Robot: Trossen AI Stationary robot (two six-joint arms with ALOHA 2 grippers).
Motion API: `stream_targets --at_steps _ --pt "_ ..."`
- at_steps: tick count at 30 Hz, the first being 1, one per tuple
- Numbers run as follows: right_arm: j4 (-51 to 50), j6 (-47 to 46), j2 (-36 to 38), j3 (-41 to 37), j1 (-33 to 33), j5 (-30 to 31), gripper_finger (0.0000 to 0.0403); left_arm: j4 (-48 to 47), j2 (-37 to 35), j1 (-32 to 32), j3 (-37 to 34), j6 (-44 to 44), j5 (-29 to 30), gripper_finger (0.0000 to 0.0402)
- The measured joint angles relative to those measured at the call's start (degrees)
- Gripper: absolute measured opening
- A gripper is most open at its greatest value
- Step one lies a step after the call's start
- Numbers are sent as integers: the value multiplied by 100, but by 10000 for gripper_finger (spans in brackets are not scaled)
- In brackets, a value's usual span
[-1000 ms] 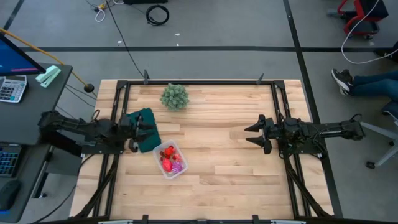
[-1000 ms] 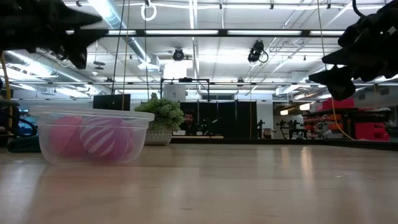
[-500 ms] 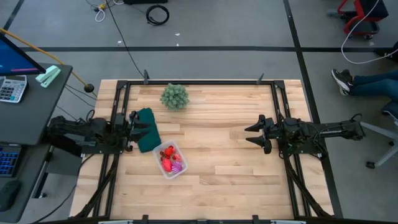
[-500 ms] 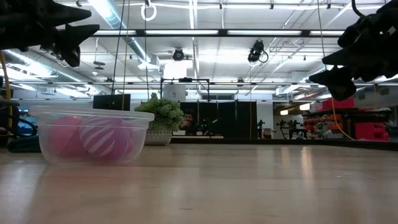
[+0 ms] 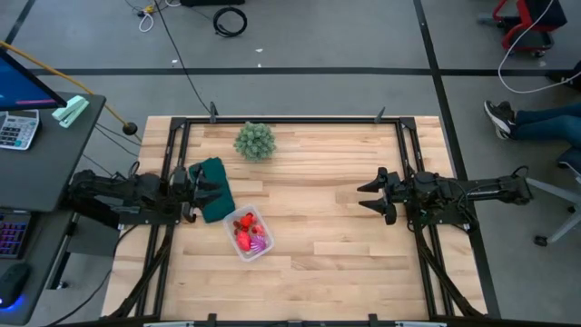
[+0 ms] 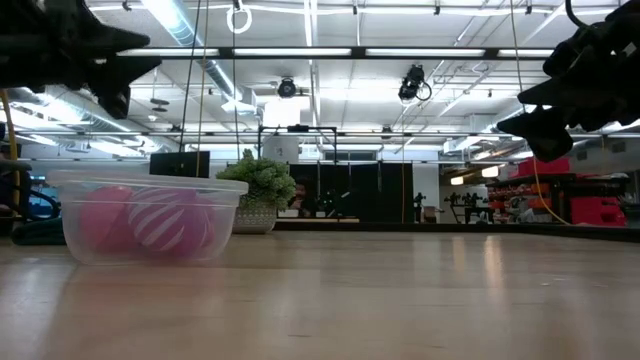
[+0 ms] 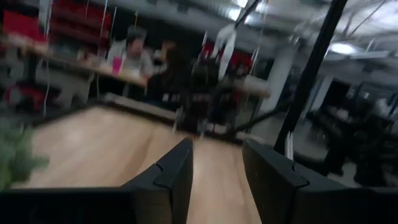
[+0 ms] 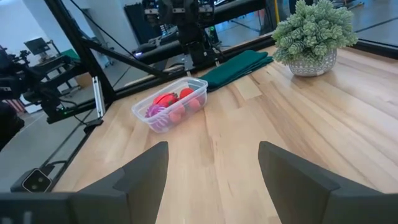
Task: Pick and placing Produce into tupperware
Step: Return to Home Position
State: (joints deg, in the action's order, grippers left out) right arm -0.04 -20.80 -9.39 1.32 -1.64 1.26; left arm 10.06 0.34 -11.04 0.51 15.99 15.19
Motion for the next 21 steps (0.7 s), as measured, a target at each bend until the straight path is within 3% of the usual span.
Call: stream_targets --at_steps 4,10,21 --pt "-8 115 -2 2 -1 -2 258 -636 4 -1 0 363 -22 152" --pt "-12 136 -1 2 -1 -2 258 -654 153 -8 2 470 -62 150" --pt "-30 393 -1 7 1 -4 258 -598 168 -7 -4 -164 -45 142"
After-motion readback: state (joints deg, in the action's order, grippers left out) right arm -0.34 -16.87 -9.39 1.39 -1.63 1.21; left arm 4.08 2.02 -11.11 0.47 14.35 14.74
